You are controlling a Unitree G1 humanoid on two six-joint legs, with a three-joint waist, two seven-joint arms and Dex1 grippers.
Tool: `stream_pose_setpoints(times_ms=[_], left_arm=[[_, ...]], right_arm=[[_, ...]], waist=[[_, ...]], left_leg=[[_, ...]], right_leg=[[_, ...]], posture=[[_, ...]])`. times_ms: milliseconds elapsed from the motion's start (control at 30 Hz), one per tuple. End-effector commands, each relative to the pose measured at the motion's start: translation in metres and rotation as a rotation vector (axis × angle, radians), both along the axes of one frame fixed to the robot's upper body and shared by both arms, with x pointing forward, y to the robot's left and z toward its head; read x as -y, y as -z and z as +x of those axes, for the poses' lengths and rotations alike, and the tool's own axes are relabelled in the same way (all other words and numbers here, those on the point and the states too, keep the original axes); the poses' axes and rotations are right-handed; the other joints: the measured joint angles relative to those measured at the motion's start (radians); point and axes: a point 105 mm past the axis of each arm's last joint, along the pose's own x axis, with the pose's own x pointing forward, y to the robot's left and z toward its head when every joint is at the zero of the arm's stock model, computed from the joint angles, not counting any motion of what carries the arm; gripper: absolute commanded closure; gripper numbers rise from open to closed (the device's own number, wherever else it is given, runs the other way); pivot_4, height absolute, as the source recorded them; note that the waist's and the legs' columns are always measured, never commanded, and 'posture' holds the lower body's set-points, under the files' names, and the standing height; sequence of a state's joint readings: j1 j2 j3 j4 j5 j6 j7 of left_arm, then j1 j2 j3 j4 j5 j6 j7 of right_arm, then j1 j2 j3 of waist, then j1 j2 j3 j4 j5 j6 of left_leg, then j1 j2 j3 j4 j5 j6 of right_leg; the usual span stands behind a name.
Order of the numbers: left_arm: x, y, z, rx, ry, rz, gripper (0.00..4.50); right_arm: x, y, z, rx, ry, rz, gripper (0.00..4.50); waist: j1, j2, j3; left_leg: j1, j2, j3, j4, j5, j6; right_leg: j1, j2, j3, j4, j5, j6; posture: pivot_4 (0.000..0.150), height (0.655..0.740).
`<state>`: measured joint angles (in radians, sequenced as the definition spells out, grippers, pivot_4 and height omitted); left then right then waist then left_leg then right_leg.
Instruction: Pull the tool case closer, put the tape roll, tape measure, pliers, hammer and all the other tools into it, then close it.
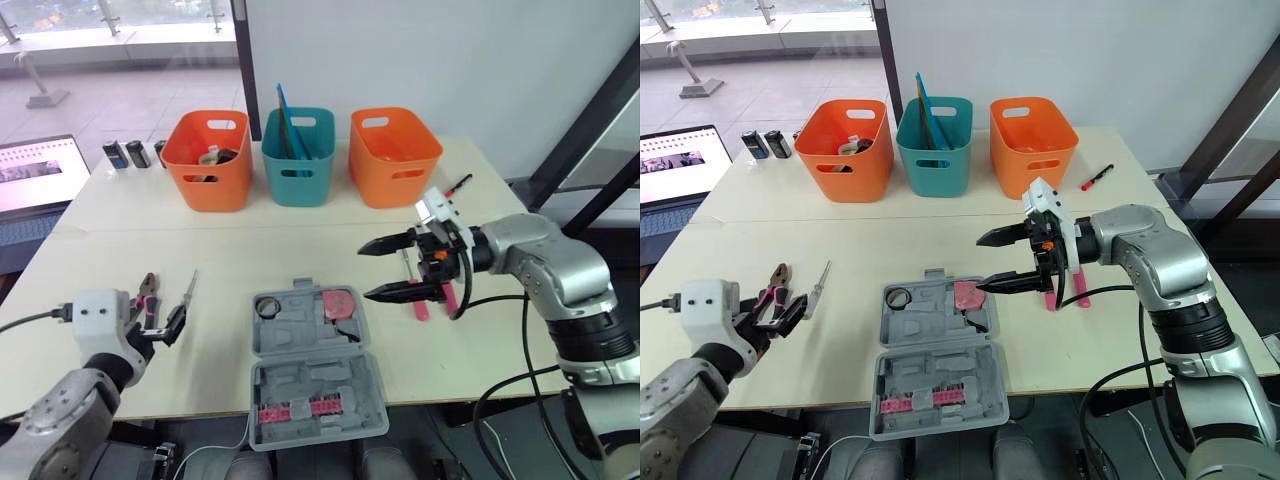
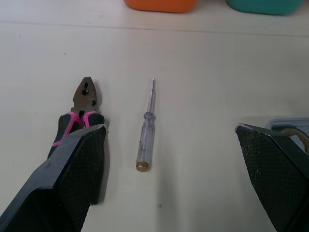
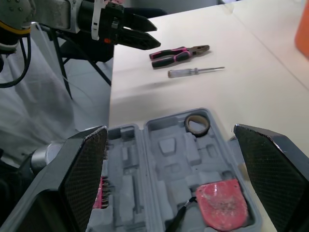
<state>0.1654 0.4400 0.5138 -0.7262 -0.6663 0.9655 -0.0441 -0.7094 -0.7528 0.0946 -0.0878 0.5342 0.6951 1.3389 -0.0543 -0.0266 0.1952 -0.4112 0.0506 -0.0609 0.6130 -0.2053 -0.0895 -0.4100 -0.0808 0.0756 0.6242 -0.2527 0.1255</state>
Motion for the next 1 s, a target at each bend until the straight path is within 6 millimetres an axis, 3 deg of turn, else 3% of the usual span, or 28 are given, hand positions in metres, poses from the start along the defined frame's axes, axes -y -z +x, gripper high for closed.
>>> stream_pose_setpoints(times_ms=[33, 300, 467, 667, 900, 1000], left_arm=[[0.004, -0.006, 0.004, 0.010, 0.055, 0.019, 0.00], [0.008, -0.007, 0.012, 0.007, 0.123, 0.018, 0.00], [0.029, -0.017, 0.017, 0.038, 0.214, 0.050, 0.00], [-0.018, -0.012, 0.018, 0.023, 0.013, 0.079, 0.00], [-0.077, 0.009, -0.004, -0.019, -0.136, 0.096, 0.00], [-0.093, 0.011, -0.013, -0.022, -0.151, 0.072, 0.00]], right_arm=[[0.001, -0.011, -0.006, 0.043, 0.000, 0.018, 0.07], [0.008, -0.003, -0.004, 0.048, 0.047, 0.014, 0.07], [0.018, 0.006, -0.002, 0.041, 0.090, -0.019, 0.07], [0.009, 0.006, -0.009, 0.032, 0.060, -0.005, 0.07], [-0.036, -0.006, -0.009, 0.059, -0.012, 0.025, 0.07], [-0.050, -0.004, -0.007, 0.065, -0.011, 0.005, 0.07]], waist=[[0.001, 0.000, 0.000], [0.009, 0.000, 0.000], [0.013, 0.000, 0.000], [0.001, 0.000, 0.000], [-0.010, -0.001, 0.000], [-0.014, -0.001, 0.000]], left_leg=[[0.000, 0.000, 0.000, 0.000, 0.000, 0.000], [0.000, 0.000, 0.000, 0.000, 0.000, 0.000], [0.000, 0.000, 0.000, 0.000, 0.000, 0.000], [0.000, 0.000, 0.000, 0.000, 0.000, 0.000], [0.000, 0.000, -0.001, 0.000, 0.000, 0.000], [0.000, 0.000, 0.000, -0.001, 0.000, 0.000]], right_leg=[[0.000, 0.000, 0.000, 0.000, 0.000, 0.000], [0.000, 0.000, 0.000, 0.000, 0.000, 0.000], [0.000, 0.000, 0.000, 0.000, 0.000, 0.000], [0.000, 0.000, 0.000, 0.000, 0.000, 0.000], [-0.002, 0.001, 0.000, 0.003, 0.000, 0.000], [-0.002, 0.000, 0.000, 0.002, 0.000, 0.000]], posture=[[0.150, 0.7344], [0.150, 0.7344], [0.150, 0.7344], [0.150, 0.7344], [0.150, 0.7344], [0.150, 0.7344]])
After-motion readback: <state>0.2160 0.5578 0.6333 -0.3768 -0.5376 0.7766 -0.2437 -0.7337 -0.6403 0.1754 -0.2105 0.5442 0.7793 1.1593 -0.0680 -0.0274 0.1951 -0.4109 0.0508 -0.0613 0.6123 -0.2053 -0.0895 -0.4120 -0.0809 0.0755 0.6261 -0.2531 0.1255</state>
